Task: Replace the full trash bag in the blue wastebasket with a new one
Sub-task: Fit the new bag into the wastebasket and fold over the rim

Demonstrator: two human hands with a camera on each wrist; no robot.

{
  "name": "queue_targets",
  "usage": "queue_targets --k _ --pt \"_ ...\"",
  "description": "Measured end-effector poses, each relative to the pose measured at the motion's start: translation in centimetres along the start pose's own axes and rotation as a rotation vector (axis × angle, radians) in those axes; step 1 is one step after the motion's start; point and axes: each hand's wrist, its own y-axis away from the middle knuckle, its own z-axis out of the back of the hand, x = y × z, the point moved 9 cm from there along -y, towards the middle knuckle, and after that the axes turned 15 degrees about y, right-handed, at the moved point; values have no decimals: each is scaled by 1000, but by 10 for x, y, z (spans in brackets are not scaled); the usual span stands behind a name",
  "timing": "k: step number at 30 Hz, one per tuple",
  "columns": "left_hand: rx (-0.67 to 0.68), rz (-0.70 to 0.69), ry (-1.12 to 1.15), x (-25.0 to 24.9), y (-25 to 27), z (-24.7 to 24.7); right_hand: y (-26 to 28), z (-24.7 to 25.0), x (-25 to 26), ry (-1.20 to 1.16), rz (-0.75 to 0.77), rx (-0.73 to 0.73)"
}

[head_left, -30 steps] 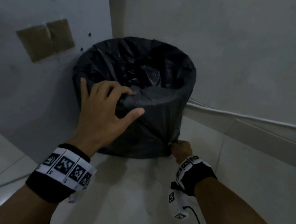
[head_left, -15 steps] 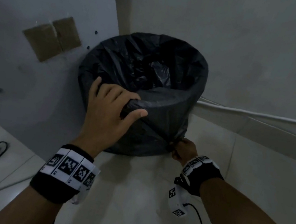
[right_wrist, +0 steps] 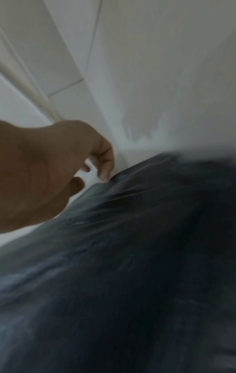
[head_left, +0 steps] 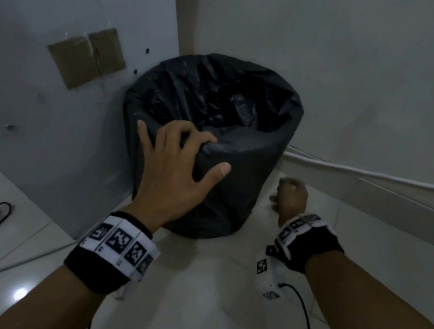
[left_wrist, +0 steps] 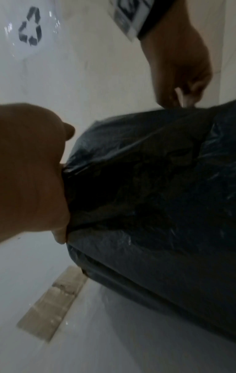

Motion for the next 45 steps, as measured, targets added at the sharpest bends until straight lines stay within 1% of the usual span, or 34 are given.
queue_targets --k 2,5,7,8,11,13,14,16,18,20,23,26,31,34,35,37,39,40,41,42,43,45 --pt "-13 -2 64 13 -5 6 4 19 43 -120 103 -32" --pt "-49 -39 180 30 -11 22 14 25 91 -204 222 82" --pt "-94 -46 230 38 -10 30 24 25 112 -165 297 127" --pt "-131 -51 225 39 -8 33 30 26 120 -127 333 127" --pt "-280 -75 162 31 -1 41 44 30 137 -34 422 80" --pt "-323 -80 139 18 1 40 50 32 140 -8 453 23" --pt "-313 -88 137 11 0 37 52 33 140 2 464 -6" --pt "-250 -125 141 -2 0 28 55 34 138 19 478 -66" --pt "-210 -186 137 -9 3 23 57 33 135 40 474 -73" --pt "-232 -236 145 -9 10 23 57 33 134 -3 455 -27" --pt "-283 -269 238 -5 17 28 57 32 133 7 448 5" --pt "-296 -257 263 -1 23 32 58 31 128 -8 436 21" --pt "-220 -224 156 1 28 30 65 27 129 -38 430 60" --pt "-194 -254 145 -26 18 30 70 21 126 0 445 48" --pt "-192 -244 151 -35 12 29 74 21 124 11 461 35" --pt "-144 -154 166 -48 -2 21 82 26 121 4 483 -15" --pt "-30 -38 133 -49 -12 5 81 44 115 26 423 -135" --pt "18 6 72 -47 -13 -2 75 56 108 38 357 -206" --pt "41 29 0 -44 -13 -5 62 65 96 45 274 -246" --pt "38 37 -58 -41 -12 -4 48 68 81 64 180 -235" --pt "11 32 -83 -39 -10 1 36 65 65 97 87 -162" --pt "-64 -6 -58 -32 -9 13 19 55 23 134 -129 27"
